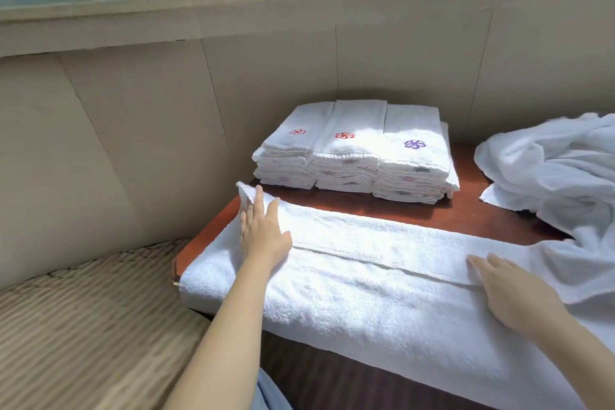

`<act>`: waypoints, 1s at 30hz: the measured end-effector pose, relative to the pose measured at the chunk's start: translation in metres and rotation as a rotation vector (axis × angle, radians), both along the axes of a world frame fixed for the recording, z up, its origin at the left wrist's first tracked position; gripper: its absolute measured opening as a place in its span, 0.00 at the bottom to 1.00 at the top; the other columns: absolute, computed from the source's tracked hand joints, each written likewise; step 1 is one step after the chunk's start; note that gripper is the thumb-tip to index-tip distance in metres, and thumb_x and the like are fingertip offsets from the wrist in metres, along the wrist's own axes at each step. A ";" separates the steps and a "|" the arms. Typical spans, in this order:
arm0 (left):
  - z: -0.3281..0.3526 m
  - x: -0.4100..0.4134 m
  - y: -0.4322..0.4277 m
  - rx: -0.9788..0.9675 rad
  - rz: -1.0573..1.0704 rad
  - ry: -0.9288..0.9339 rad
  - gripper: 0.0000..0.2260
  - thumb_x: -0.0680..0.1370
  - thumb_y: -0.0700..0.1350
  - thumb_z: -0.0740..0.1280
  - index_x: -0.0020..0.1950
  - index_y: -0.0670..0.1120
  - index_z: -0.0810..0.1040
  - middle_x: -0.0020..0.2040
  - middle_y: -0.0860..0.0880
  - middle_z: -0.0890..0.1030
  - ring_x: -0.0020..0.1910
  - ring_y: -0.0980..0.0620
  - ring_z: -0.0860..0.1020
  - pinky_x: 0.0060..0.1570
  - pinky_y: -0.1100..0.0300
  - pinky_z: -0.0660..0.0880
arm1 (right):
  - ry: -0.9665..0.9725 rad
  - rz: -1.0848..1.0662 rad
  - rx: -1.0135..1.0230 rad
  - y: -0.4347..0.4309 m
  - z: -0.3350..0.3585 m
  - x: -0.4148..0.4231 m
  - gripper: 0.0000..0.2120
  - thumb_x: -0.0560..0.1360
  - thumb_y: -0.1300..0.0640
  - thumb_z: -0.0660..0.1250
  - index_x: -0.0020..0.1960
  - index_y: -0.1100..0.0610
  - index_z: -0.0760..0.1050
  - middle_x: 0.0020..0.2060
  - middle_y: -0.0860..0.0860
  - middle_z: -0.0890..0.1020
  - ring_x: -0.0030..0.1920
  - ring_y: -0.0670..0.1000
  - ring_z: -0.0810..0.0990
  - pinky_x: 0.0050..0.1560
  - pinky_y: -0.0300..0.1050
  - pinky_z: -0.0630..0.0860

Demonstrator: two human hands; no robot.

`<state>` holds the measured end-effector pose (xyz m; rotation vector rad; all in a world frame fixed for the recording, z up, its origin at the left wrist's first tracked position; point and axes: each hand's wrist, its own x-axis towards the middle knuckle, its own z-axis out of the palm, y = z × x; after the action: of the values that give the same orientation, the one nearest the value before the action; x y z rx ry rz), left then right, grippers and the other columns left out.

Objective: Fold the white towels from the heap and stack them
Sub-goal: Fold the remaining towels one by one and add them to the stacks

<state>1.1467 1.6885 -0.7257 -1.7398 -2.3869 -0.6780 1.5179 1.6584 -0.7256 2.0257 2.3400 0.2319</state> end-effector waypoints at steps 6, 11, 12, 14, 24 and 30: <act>0.002 -0.008 -0.009 -0.407 0.169 -0.123 0.32 0.80 0.62 0.51 0.78 0.46 0.53 0.79 0.44 0.51 0.77 0.44 0.53 0.74 0.45 0.49 | 0.020 -0.037 -0.050 0.001 -0.001 -0.007 0.23 0.76 0.63 0.47 0.70 0.51 0.58 0.62 0.52 0.68 0.63 0.52 0.70 0.50 0.46 0.75; 0.005 -0.012 -0.016 -0.405 0.175 -0.136 0.30 0.80 0.63 0.49 0.78 0.48 0.54 0.79 0.45 0.49 0.77 0.44 0.51 0.74 0.45 0.48 | 0.074 -0.061 -0.058 0.001 0.002 -0.001 0.18 0.75 0.63 0.51 0.62 0.50 0.66 0.55 0.49 0.73 0.56 0.52 0.75 0.44 0.45 0.76; 0.005 -0.011 -0.017 -0.390 0.182 -0.144 0.30 0.81 0.62 0.50 0.78 0.47 0.54 0.79 0.45 0.50 0.77 0.44 0.52 0.74 0.46 0.49 | 0.080 -0.071 -0.049 0.000 0.003 0.000 0.15 0.74 0.63 0.52 0.57 0.51 0.67 0.51 0.48 0.75 0.52 0.52 0.76 0.40 0.44 0.74; 0.005 -0.011 -0.018 -0.342 0.199 -0.170 0.31 0.81 0.60 0.51 0.77 0.41 0.55 0.78 0.43 0.54 0.75 0.43 0.56 0.73 0.47 0.52 | 0.074 -0.086 -0.007 -0.002 0.005 0.001 0.07 0.73 0.64 0.53 0.45 0.53 0.63 0.40 0.47 0.72 0.42 0.52 0.73 0.32 0.42 0.68; -0.002 -0.007 -0.016 -0.134 0.376 -0.337 0.32 0.80 0.52 0.61 0.72 0.31 0.55 0.70 0.32 0.60 0.66 0.33 0.65 0.62 0.44 0.67 | 0.143 -0.016 0.128 -0.016 0.010 -0.001 0.07 0.78 0.54 0.55 0.44 0.55 0.58 0.44 0.51 0.68 0.49 0.55 0.75 0.35 0.44 0.62; 0.004 -0.002 -0.012 -0.302 0.390 -0.175 0.26 0.81 0.51 0.57 0.75 0.39 0.59 0.75 0.36 0.55 0.75 0.34 0.47 0.73 0.39 0.48 | 0.061 -0.056 0.126 -0.025 0.002 0.005 0.10 0.75 0.59 0.56 0.55 0.55 0.65 0.52 0.52 0.73 0.52 0.56 0.73 0.45 0.47 0.65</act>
<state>1.1451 1.6764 -0.7219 -1.2758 -2.9619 -0.4476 1.5227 1.6334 -0.7235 2.1820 2.3567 0.3280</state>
